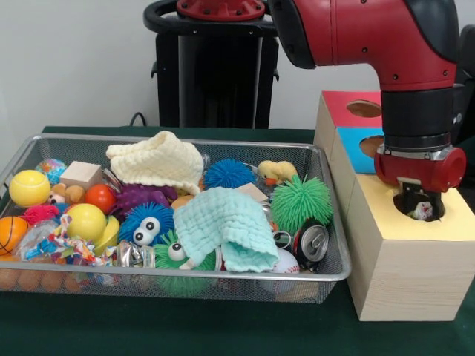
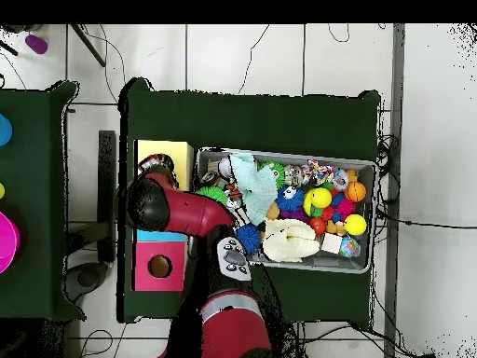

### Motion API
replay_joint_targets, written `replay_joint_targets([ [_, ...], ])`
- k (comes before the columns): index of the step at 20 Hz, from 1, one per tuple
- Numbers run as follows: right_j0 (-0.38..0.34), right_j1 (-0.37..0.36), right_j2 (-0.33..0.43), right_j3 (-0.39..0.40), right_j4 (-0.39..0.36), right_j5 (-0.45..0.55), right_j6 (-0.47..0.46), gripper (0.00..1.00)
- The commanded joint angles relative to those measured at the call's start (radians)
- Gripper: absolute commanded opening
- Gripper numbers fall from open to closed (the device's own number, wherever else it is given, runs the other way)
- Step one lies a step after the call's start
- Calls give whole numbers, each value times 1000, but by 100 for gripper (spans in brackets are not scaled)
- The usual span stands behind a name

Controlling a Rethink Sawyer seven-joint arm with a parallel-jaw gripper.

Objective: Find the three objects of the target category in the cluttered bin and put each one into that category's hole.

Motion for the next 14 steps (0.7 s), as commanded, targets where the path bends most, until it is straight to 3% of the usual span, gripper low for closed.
replay_joint_targets([
  [1,24,181,35,109,-80,-3,68,100],
  [14,57,170,-7,90,-65,65,49,100],
])
